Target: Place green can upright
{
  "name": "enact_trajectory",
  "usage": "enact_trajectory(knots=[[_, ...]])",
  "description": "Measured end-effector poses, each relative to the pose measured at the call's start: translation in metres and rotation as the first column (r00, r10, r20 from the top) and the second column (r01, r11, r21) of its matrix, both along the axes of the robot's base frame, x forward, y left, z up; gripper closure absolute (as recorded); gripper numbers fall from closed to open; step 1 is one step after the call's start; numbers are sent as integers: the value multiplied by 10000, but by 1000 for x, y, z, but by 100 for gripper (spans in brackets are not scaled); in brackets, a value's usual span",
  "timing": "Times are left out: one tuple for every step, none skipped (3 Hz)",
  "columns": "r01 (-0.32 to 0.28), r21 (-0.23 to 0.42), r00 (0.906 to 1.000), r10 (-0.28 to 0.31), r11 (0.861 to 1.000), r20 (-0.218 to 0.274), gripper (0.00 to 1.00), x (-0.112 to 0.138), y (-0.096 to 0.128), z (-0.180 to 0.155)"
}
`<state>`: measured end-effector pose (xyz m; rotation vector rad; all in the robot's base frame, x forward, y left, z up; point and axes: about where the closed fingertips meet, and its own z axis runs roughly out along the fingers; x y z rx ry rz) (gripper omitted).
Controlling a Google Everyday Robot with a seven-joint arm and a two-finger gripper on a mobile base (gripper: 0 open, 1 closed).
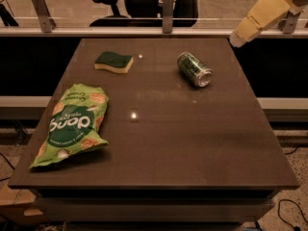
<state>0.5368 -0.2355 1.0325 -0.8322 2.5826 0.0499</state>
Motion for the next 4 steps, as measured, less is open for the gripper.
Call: enact_trajectory(knots=[[400,115,9989,-397,9991,-250,0,10,19,-3],[858,328,9950,-840,9958,-537,0,21,35,-15],[971,559,9922,-922,9937,-840,0,34,47,-32],[938,795,9909,-852,9924,-1046,0,52,50,-47]])
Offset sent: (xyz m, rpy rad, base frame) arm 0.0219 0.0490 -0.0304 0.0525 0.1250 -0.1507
